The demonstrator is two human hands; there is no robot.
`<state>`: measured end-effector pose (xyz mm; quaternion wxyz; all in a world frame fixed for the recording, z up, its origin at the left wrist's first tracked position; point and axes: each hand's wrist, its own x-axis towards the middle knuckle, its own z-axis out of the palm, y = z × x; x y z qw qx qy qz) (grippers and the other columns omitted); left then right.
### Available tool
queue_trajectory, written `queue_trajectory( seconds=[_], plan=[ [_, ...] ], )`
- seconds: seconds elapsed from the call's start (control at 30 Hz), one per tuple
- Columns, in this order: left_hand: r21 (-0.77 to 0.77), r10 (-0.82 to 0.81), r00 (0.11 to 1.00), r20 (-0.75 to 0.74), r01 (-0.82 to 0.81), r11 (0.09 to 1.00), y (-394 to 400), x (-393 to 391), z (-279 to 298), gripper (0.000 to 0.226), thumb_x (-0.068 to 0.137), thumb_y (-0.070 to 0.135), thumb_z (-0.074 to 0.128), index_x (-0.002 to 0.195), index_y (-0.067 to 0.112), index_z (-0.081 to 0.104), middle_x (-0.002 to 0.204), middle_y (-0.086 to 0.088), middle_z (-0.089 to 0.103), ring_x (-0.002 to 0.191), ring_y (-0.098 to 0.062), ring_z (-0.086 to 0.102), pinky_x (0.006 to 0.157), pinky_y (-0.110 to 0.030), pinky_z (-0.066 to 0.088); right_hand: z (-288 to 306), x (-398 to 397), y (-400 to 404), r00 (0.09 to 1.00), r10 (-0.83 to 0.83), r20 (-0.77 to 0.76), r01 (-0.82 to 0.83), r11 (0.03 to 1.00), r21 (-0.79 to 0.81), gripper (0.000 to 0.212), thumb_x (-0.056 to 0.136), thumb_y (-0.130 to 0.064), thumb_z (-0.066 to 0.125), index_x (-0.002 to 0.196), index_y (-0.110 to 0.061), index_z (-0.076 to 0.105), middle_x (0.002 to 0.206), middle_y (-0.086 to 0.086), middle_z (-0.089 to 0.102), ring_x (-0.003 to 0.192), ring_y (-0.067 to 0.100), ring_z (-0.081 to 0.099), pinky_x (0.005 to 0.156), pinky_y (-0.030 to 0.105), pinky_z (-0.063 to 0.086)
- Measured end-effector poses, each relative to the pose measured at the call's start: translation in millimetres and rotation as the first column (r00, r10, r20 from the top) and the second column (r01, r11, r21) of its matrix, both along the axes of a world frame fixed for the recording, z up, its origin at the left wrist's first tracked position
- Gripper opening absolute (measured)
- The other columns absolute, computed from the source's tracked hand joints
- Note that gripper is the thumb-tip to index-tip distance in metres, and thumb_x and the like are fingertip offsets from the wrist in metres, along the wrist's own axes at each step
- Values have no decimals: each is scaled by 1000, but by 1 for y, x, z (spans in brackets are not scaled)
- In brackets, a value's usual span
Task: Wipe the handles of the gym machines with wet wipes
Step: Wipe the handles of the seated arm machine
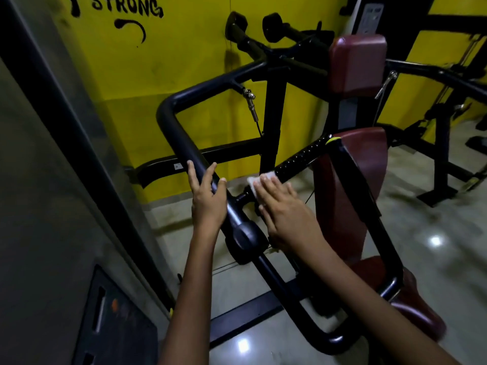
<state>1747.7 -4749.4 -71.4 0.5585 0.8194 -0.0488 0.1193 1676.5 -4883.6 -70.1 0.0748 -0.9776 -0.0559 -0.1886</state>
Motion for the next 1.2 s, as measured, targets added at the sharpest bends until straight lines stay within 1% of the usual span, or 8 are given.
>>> queue_trajectory(
  seconds=[0.1, 0.27, 0.47, 0.67, 0.77, 0.87, 1.0, 1.2],
  plan=[
    [-22, -9, 1000, -3, 9, 1000, 0, 0, 2, 40, 98, 21, 47, 138, 22, 46, 159, 11, -3, 130, -2, 28, 75, -6, 24, 9, 12, -1, 998, -34, -56, 34, 999, 16, 61, 92, -39, 11, 149, -17, 14, 157, 3, 10, 145, 16, 1, 113, 26, -6],
    [-18, -6, 1000, 3, 6, 1000, 1, 0, 1, 40, 98, 21, 48, 138, 23, 47, 159, 11, -2, 130, -4, 30, 77, -8, 25, 3, 5, 2, 998, 52, -29, -52, 999, 2, 72, 86, -48, 3, 147, -16, 22, 155, 4, 19, 145, 17, 10, 112, 26, -3],
    [-22, -6, 1000, -13, 6, 1000, 0, -2, 2, 41, 98, 23, 47, 139, 25, 45, 158, 12, -3, 133, -8, 32, 84, -18, 30, 16, 20, -3, 994, -90, -62, 92, 996, 16, 59, 99, -46, 25, 149, -16, 17, 157, 4, 11, 145, 14, 1, 113, 25, -9],
    [4, 0, 1000, -12, 0, 1000, 0, -3, 3, 41, 98, 23, 47, 139, 25, 45, 158, 13, -3, 132, -8, 33, 82, -17, 29, 0, 11, -8, 998, 11, 56, -10, 1000, -22, 51, 93, -27, 28, 134, -5, 49, 137, 16, 50, 130, 30, 43, 105, 44, 32],
    [27, 2, 1000, -11, -2, 1000, 1, -1, 1, 41, 98, 26, 47, 139, 26, 45, 158, 12, -3, 134, -11, 32, 87, -23, 34, 9, 15, -13, 997, -70, 37, 68, 996, 53, 59, 92, -32, 16, 141, -8, 39, 147, 13, 37, 139, 27, 30, 112, 38, 20],
    [252, 64, 997, -54, -48, 967, 0, -2, 1, 44, 98, 34, 43, 141, 29, 39, 159, 8, -5, 144, -22, 15, 112, -44, 22, 14, 21, -6, 999, -39, 13, 38, 997, 66, 48, 100, -25, 25, 147, -13, 27, 155, 8, 21, 145, 20, 10, 115, 28, 1],
    [462, 57, 985, -162, 25, 887, -10, -16, 10, 56, 97, 46, 39, 148, 25, 28, 158, 2, -17, 145, -27, -10, 114, -51, -2, 3, 13, -8, 997, 27, 78, -30, 999, 38, 66, 74, 5, 67, 136, -5, 46, 140, 16, 45, 132, 32, 40, 107, 48, 33],
    [632, 70, 988, -134, 31, 774, -39, -43, 11, 63, 94, 58, 28, 148, 25, 27, 160, -2, -1, 142, -35, -22, 113, -54, -5, 20, 26, -15, 998, -66, 24, 63, 994, 90, 50, 98, -13, 35, 147, -14, 26, 156, 7, 18, 145, 19, 6, 116, 29, 2]
  ],
)
